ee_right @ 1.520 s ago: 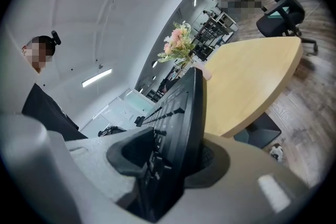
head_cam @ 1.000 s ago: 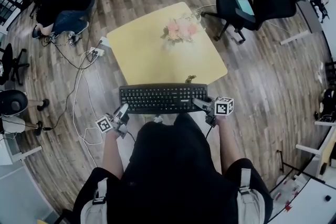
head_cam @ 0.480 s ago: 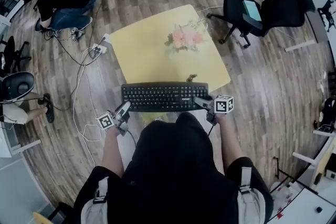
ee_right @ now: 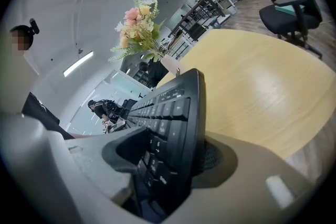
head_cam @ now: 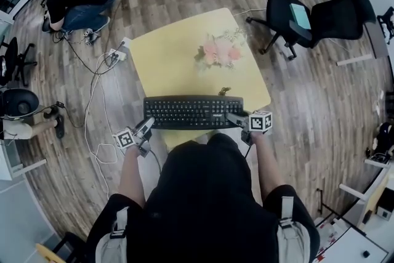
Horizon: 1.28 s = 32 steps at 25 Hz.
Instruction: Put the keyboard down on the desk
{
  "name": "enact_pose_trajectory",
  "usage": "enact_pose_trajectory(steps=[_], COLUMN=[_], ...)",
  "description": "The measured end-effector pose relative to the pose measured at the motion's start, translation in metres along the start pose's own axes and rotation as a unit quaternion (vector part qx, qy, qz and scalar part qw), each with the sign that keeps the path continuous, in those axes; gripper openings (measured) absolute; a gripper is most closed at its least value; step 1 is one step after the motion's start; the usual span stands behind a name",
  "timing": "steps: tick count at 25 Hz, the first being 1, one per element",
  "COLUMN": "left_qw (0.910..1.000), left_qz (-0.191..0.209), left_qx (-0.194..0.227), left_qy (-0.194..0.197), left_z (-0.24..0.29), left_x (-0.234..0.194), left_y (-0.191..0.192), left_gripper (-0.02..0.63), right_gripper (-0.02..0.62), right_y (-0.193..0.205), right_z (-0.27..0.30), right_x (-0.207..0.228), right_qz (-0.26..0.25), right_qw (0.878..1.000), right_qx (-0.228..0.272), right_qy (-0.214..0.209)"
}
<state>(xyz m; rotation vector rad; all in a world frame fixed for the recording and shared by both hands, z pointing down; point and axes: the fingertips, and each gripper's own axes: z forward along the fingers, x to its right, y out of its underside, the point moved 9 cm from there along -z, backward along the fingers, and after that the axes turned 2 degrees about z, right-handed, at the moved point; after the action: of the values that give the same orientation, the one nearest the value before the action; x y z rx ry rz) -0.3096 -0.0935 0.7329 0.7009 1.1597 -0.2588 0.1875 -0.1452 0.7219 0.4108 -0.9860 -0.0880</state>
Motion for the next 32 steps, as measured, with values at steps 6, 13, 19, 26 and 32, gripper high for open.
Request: enact_pose_trajectory(steps=[6,13,19,26,32], left_qw=[0.9996,0.9995,0.9989,0.9981,0.9964], left_qz=[0.011,0.015,0.020,0.023,0.033], left_qx=[-0.013,-0.011,-0.017,-0.020,-0.025], left_qy=[-0.024,-0.026,-0.038,-0.054,-0.074], left_z=[0.014,0.029,0.038,0.042,0.046], left_x=[-0.005,-0.012,-0.017,-0.018,-0.021], left_y=[-0.006,-0.012,-0.014,-0.011,-0.010], left_gripper=[0.133,0.137,0.140,0.140,0.143], right_gripper=[0.268,0.278,0.306,0.322,0.330], right_y=[-0.013,-0.026,-0.033,-0.030,-0.032], right_z=[0.006,0.016,0.022,0.022,0.026], right_x=[0.013,0.026,0.035,0.042,0.047], right_qz=[0.002,-0.008,-0.023,-0.027,-0.031], right_qw=[1.000,0.999,0.997,0.994,0.992], right_qx=[-0.011,-0.023,-0.036,-0.052,-0.056], right_qy=[0.011,0.031,0.060,0.096,0.112])
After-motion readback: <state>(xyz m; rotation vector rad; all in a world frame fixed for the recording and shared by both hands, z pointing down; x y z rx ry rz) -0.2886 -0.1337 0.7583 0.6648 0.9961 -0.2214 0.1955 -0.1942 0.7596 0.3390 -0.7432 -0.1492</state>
